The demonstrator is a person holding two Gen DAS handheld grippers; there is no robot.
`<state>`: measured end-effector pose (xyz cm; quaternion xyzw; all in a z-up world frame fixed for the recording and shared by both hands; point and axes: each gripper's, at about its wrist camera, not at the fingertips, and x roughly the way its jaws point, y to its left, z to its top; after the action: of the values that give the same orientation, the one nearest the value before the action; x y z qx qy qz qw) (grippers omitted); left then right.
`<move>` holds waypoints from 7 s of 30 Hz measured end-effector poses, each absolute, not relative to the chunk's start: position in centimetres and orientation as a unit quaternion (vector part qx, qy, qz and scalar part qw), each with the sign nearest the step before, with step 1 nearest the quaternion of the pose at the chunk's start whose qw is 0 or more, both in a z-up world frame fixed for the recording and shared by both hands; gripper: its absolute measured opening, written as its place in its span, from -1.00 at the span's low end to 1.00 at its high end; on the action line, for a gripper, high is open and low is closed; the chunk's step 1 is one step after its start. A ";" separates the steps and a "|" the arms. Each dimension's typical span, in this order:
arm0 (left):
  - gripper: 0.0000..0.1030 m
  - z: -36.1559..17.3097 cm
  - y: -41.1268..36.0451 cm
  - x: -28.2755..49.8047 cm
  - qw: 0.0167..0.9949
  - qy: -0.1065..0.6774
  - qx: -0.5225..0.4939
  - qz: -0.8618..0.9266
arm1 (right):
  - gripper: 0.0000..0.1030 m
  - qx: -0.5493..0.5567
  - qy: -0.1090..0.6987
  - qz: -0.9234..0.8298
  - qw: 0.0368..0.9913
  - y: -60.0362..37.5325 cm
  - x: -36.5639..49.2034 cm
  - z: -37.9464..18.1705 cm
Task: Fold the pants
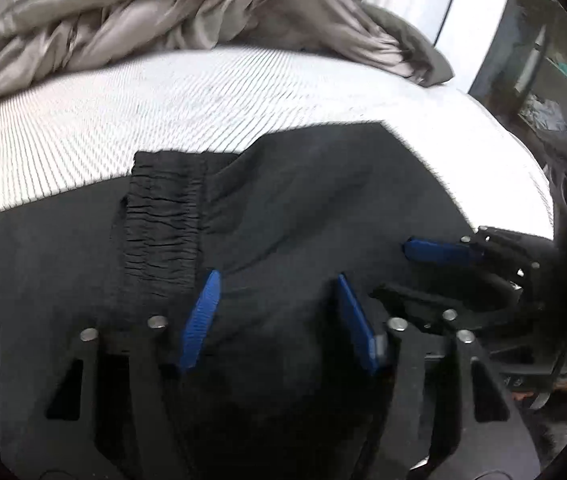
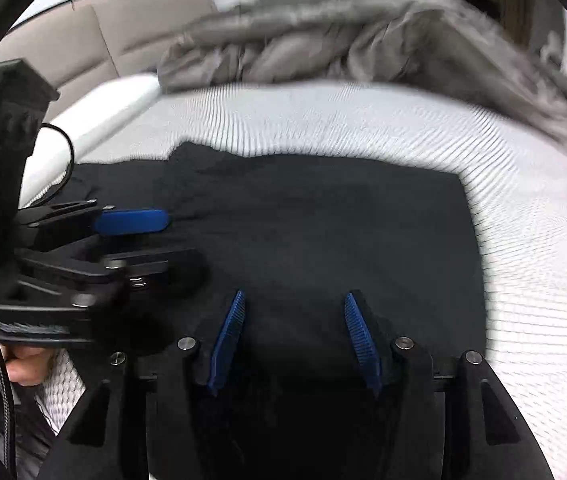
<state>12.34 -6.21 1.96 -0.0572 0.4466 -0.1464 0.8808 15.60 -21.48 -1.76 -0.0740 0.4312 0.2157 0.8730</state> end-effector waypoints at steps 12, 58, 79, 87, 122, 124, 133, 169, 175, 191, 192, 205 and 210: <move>-0.16 4.4 -3.4 12.0 0.896 0.421 -0.081 -0.118 | 0.04 -0.079 0.402 0.116 0.905 -27.8 15.8 0.2; -0.50 5.2 -4.4 17.6 0.913 0.393 -0.071 -0.085 | 0.03 -0.084 0.392 0.126 0.907 -24.0 22.7 0.0; -0.46 5.2 -1.9 14.3 0.912 0.396 -0.091 -0.066 | 0.03 -0.018 0.402 0.112 0.909 -26.4 21.8 0.6; -0.33 2.0 -5.3 11.7 0.877 0.446 -0.053 -0.172 | 0.04 -0.112 0.449 0.218 0.859 -19.8 18.0 -4.1; 0.05 4.4 7.1 7.6 0.902 0.384 -0.182 -0.079 | -0.80 0.183 0.479 0.254 0.820 -34.4 19.8 -5.4; 0.05 4.3 7.3 6.9 0.904 0.381 -0.180 -0.074 | -0.83 0.172 0.449 0.242 0.842 -35.2 20.0 -3.5; 0.05 4.6 5.2 7.1 0.912 0.383 -0.136 -0.057 | -0.24 0.088 0.455 0.113 0.879 -37.9 21.0 -2.4; 0.21 1.0 -9.7 12.8 0.886 0.439 -0.009 -0.148 | -0.04 -0.118 0.423 0.136 0.888 -30.3 17.3 -4.3; 0.21 4.5 -9.4 12.7 0.907 0.394 -0.034 -0.142 | -0.04 -0.081 0.387 0.138 0.908 -31.1 16.3 -1.5; -0.10 2.8 -7.3 15.3 0.893 0.436 -0.043 -0.105 | -0.02 -0.095 0.432 0.048 0.895 -31.4 21.0 -4.8; -0.10 3.8 -7.2 15.3 0.900 0.418 -0.056 -0.114 | -0.02 -0.080 0.427 0.049 0.899 -31.6 20.8 -4.4; -0.31 1.0 -6.7 21.1 0.885 0.443 -0.100 -0.101 | -0.03 -0.137 0.433 0.130 0.881 -22.0 22.8 -5.0; -0.42 2.2 -5.9 20.5 0.886 0.442 -0.111 -0.088 | -0.02 -0.105 0.432 0.022 0.896 -27.0 23.5 -3.7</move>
<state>20.49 -5.85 2.15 -0.1106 0.4419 -0.0881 0.8859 23.46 -27.00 -3.67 -0.1045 0.4317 0.0216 0.8957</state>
